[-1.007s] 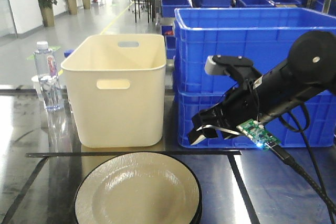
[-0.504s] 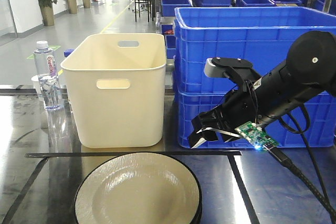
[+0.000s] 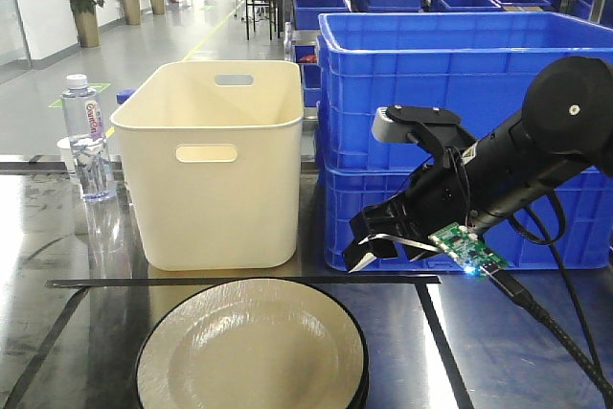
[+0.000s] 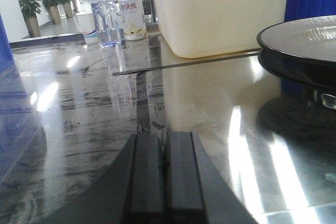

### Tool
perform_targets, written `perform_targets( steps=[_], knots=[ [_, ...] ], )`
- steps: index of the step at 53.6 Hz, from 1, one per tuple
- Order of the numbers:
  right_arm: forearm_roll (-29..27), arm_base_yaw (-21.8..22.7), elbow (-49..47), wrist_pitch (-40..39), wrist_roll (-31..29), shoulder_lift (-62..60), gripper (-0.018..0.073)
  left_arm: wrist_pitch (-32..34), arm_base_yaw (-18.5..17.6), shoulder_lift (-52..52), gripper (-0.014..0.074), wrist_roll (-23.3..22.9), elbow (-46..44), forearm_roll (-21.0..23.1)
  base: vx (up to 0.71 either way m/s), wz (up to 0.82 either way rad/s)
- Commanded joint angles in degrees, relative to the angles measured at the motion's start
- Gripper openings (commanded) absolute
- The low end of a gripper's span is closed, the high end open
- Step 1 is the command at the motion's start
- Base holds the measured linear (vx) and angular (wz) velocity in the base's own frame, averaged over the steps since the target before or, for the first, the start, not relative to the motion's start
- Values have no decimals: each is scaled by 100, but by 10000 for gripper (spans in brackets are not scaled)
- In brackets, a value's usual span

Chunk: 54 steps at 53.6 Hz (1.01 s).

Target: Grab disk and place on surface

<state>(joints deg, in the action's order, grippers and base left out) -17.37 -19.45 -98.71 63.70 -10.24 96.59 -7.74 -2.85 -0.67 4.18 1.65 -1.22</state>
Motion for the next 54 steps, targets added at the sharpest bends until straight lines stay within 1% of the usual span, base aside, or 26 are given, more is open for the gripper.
perform_targets(
  steps=[1,7,10,13,20,28,31,33,37,43,48,54],
  knots=[
    [-92,25,-194,-265,-29,-244,573,495,23,-83,-8,-2,-106,52,0,0],
    [-72,25,-194,-231,-54,-244,559,495,23,-83,-8,-2,-106,52,0,0],
    [-40,25,-171,-140,-115,-244,524,495,23,-83,-8,-2,-106,52,0,0],
    [51,25,-61,-230,-115,-323,466,495,23,-83,-8,-2,-106,52,0,0],
    [8,25,717,-950,-119,-838,284,490,23,-83,-8,-2,-106,52,0,0],
    [71,116,2155,-2306,-119,-1724,54,490,23,-83,-8,-2,-106,52,0,0],
    [89,193,2662,-2618,-90,-2161,-15,490,23,-83,-8,-2,-106,52,0,0],
    [123,249,2960,-2744,-77,-2447,-14,490,23,-83,-8,-2,-106,52,0,0],
    [380,410,3527,-2917,-58,-3061,-13,490,23,-83,-8,-2,-106,52,0,0],
    [826,876,4448,-3053,295,-4107,-12,490,23,-83,-8,-2,-106,52,0,0],
    [1325,1287,5073,-3125,548,-4780,-10,490,23,-83,-8,-2,-106,52,0,0],
    [1833,1610,5917,-3374,801,-5674,-11,490,23,-83,-8,-2,-106,52,0,0]
  ],
)
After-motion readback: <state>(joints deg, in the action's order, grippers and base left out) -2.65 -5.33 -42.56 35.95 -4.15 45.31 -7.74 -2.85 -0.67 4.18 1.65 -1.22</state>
